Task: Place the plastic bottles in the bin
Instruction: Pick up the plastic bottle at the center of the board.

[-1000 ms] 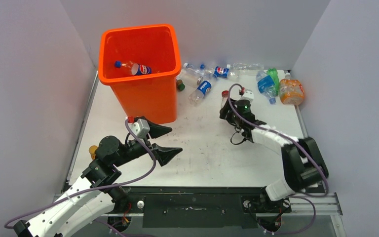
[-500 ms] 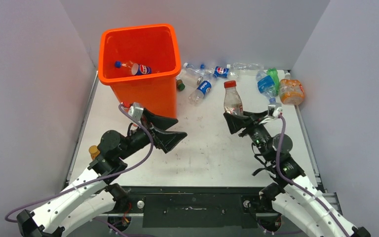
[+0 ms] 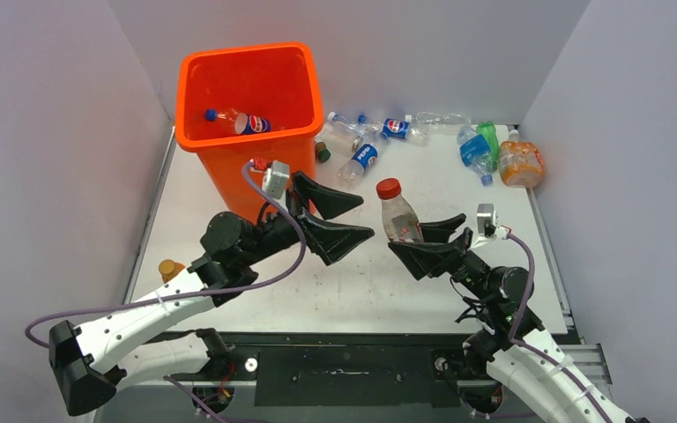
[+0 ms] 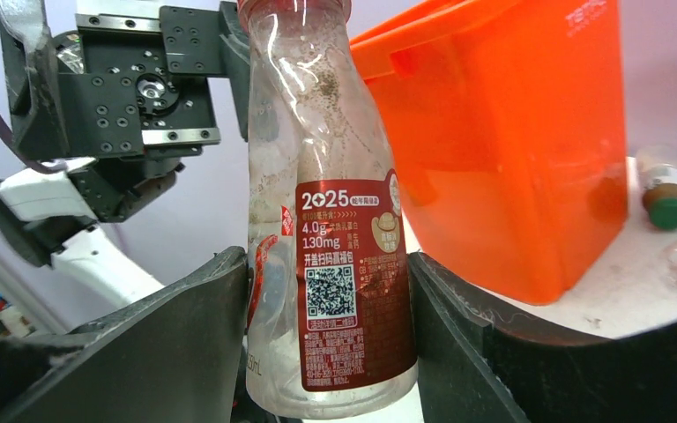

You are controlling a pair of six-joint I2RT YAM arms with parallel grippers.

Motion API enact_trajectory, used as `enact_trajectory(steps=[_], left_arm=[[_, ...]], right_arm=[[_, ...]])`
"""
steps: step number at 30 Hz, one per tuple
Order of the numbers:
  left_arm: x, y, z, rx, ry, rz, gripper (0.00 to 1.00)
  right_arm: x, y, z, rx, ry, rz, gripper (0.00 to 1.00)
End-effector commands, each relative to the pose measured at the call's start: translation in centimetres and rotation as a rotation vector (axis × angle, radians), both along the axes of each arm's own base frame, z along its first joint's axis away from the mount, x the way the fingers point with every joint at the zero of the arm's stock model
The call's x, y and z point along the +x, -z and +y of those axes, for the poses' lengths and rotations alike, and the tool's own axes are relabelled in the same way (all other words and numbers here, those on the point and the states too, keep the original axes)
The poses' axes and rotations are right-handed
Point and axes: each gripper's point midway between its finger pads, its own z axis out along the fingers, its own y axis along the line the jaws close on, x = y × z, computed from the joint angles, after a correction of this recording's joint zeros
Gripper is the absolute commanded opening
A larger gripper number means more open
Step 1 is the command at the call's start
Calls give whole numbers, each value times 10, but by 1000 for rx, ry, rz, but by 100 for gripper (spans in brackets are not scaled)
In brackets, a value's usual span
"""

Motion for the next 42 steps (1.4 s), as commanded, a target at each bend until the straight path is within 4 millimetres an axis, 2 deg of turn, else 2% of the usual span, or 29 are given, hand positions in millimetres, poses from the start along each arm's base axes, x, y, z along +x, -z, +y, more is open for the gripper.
enact_trajectory(steps=[1, 14, 16, 20, 22, 23, 27, 29, 30, 34, 39, 40, 42], left_arm=[[-3, -35, -3, -76, -92, -139, 96], [11, -25, -33, -31, -142, -142, 97], [9, -22, -35, -23, -129, -147, 85], [2, -20, -38, -11, -97, -159, 51], [-1, -19, -36, -2, -88, -164, 40], [-2, -19, -35, 3, -85, -168, 36], [-9, -17, -33, 50, -62, -191, 15], [-12, -14, -32, 75, -46, -194, 3], [-15, -14, -32, 84, -36, -197, 0], [-26, -9, -36, 144, 32, -218, 0], [-33, -16, -38, 183, 75, -235, 0], [-33, -16, -38, 182, 76, -237, 0], [-33, -17, -38, 177, 76, -234, 0]], right_arm=[[-28, -32, 2, 104, -105, -125, 5], [-45, -26, 25, 84, -197, -140, 5], [-45, -23, 29, 72, -193, -139, 5], [-43, -15, 37, 34, -181, -120, 5], [-41, -12, 40, -1, -170, -106, 6], [-40, -9, 41, -24, -164, -95, 12], [-35, -5, 41, -128, -140, -79, 59], [-34, -2, 41, -177, -137, -77, 70], [-34, -1, 42, -201, -137, -74, 71], [-33, 7, 47, -292, -160, -70, 75], [-34, 17, 58, -336, -213, -47, 78], [-34, 18, 59, -336, -219, -43, 77], [-32, 17, 61, -319, -217, -46, 62]])
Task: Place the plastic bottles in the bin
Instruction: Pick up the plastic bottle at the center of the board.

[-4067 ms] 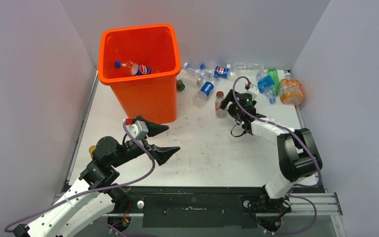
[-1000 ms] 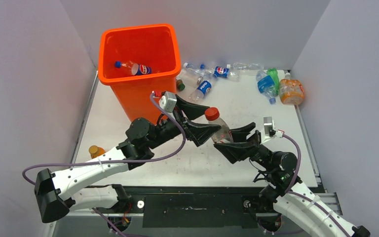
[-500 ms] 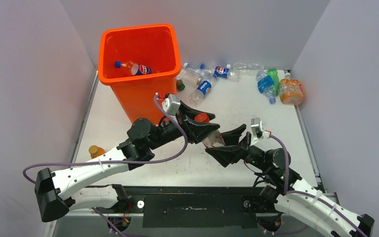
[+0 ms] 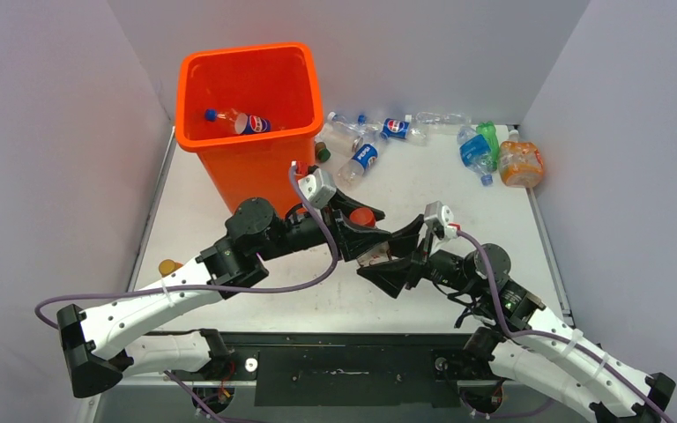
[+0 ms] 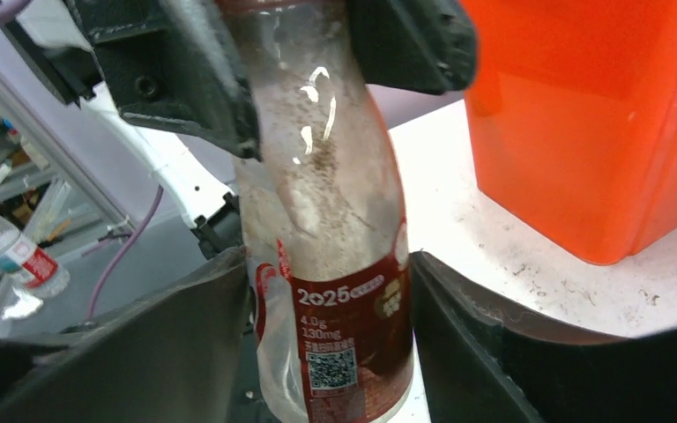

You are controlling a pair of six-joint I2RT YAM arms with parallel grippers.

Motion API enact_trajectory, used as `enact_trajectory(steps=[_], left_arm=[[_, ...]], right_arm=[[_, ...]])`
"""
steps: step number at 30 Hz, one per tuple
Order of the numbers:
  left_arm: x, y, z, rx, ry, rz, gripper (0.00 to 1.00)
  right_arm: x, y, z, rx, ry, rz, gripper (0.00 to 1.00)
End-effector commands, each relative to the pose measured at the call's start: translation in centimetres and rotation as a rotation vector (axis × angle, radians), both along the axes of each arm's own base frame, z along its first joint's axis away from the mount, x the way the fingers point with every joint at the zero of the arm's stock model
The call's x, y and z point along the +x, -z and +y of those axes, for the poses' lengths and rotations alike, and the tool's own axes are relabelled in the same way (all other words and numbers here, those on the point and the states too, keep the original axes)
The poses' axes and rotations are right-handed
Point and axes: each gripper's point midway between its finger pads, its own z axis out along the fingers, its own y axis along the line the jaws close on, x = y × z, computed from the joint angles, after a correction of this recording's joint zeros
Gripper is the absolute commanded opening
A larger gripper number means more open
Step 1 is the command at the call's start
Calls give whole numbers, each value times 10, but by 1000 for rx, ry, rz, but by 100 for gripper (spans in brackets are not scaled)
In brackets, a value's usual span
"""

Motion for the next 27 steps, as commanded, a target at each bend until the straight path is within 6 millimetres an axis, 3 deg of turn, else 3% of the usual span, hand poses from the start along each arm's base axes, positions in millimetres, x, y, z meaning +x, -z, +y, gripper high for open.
enact_trajectory(steps=[1, 3, 4, 6, 8, 10, 15, 23, 27], left_arm=[[-18, -36, 5, -68, 72, -43, 0], [-17, -36, 5, -78, 65, -35, 0], [-16, -37, 7, -87, 57, -32, 11], [-12, -35, 11, -100, 25, -26, 65], [-8, -39, 20, -134, -20, -34, 100], [-6, -45, 32, -175, -65, -49, 96], [-2, -55, 48, -230, -128, -61, 99], [-1, -48, 26, -181, -69, -19, 73], [0, -49, 20, -178, -59, -1, 68]], right_arm=[[6, 9, 5, -29, 9, -1, 51], [7, 9, 7, -18, 8, -3, 31], [7, 8, 7, -12, 8, -7, 24], [8, 6, 6, -4, 17, -15, 15], [10, 4, 2, 6, 45, -26, 10], [12, 2, -3, 24, 76, -36, 6], [12, -2, -7, 50, 91, -42, 5], [10, -9, -5, 105, 80, -43, 5], [8, -11, -4, 119, 73, -44, 5]])
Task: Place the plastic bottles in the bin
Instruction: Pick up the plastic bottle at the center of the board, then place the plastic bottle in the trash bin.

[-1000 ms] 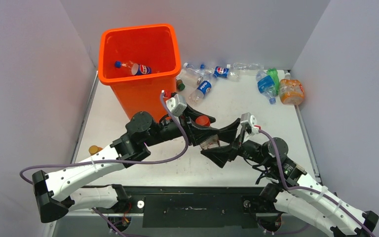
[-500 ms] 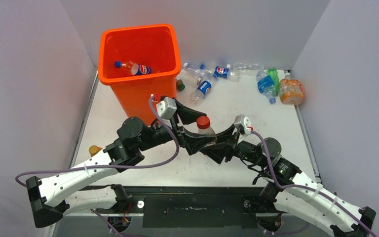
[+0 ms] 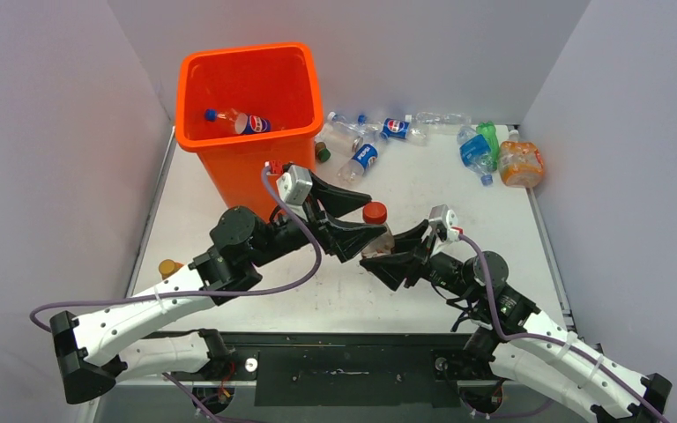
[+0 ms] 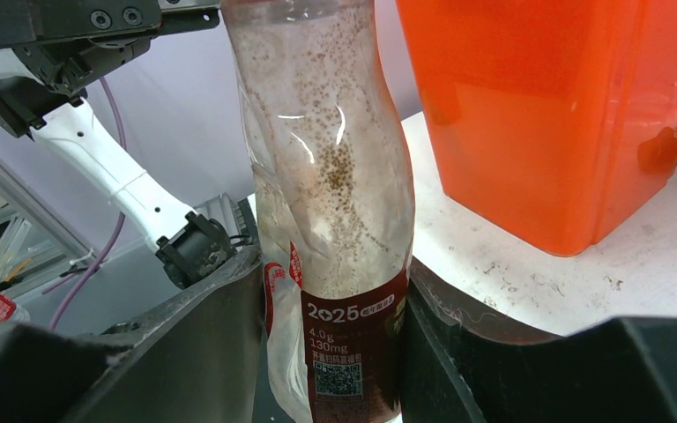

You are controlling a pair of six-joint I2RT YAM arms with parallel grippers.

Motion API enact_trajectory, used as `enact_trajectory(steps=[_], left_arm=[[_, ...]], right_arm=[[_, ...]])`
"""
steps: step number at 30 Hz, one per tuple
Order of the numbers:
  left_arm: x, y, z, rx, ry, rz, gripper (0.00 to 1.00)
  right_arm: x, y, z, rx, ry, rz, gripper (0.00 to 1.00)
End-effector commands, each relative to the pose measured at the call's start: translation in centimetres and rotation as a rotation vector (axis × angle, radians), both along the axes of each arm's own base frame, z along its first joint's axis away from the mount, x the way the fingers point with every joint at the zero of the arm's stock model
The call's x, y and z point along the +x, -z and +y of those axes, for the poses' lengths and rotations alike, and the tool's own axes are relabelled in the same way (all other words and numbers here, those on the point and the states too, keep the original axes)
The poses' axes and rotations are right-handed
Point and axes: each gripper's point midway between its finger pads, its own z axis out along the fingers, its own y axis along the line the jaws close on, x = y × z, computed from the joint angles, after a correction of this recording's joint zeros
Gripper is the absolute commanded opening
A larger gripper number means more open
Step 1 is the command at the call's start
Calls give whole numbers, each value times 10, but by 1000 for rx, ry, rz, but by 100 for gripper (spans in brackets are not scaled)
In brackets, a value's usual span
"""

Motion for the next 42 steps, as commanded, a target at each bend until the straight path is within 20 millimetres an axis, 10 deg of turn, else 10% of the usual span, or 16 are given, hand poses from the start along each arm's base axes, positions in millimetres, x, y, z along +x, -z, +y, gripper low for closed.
enact_trajectory(steps=[1, 10, 13, 18, 19, 22, 33, 42], left_arm=[[-8, -28, -2, -55, 41, -9, 68], [8, -13, -8, 4, -21, 43, 79], [7, -12, -10, 11, -12, 42, 64], [7, -16, -12, 16, -4, 40, 7], [7, -16, -12, 15, -8, 40, 0], [10, -29, -4, 3, -45, 8, 0], [51, -171, 113, -38, -586, -353, 0], [162, -212, 220, -65, -1096, -375, 0]], right_arm=[[-3, -27, -1, 89, -5, -57, 5], [-6, -27, -1, 96, -12, -64, 5], [-6, -27, -1, 96, -12, -64, 5], [-7, -28, -2, 97, -11, -62, 6], [-7, -29, -2, 99, -6, -54, 12], [-7, -34, -4, 90, 0, -31, 88], [9, -61, -49, 49, 233, -7, 90], [25, -32, -56, 81, 330, 36, 90]])
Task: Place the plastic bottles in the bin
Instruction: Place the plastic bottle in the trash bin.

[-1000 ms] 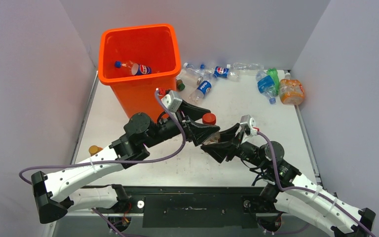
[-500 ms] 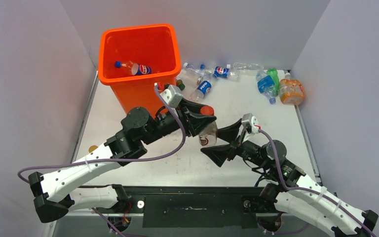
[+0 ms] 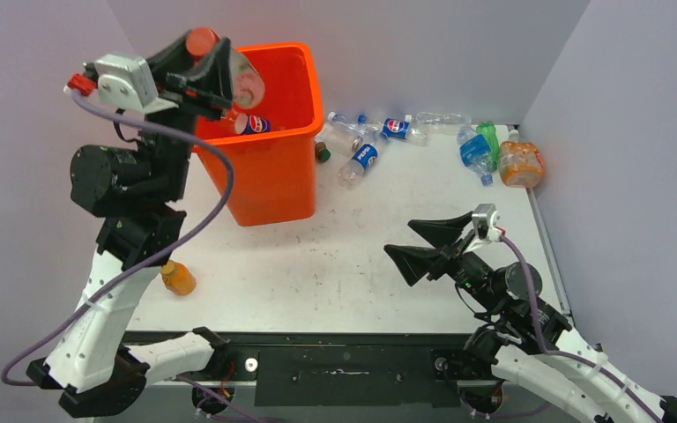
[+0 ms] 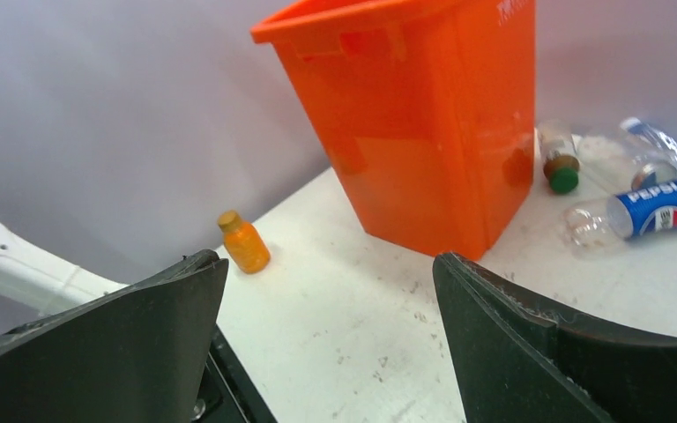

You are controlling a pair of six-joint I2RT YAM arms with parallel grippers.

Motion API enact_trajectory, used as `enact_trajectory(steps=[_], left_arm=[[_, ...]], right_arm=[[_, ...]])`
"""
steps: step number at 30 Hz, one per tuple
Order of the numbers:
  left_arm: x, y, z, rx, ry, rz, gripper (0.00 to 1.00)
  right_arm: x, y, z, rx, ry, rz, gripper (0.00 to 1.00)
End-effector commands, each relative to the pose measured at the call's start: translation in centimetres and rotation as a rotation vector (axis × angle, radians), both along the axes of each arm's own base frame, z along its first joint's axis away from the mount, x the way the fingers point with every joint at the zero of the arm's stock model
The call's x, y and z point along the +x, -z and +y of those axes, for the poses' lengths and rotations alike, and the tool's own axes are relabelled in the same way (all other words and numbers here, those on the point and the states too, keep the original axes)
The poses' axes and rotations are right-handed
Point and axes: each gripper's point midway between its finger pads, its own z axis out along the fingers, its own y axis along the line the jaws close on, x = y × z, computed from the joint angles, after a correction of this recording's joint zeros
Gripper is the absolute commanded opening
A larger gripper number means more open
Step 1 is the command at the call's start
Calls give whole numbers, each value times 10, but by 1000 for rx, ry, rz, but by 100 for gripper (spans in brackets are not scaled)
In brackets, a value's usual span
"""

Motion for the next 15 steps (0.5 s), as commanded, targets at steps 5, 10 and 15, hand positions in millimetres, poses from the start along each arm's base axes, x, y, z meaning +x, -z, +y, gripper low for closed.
enact_trajectory(steps=[5, 10, 15], left_arm=[[132, 14, 18, -28, -171, 56, 0], [205, 57, -9, 35, -178, 175, 0], [258, 114, -23, 85, -201, 250, 0]], right_arm=[[16, 36, 5, 13, 54, 98, 90], [29, 59, -2, -4, 138, 155, 90], [38, 81, -1, -23, 176, 206, 90]])
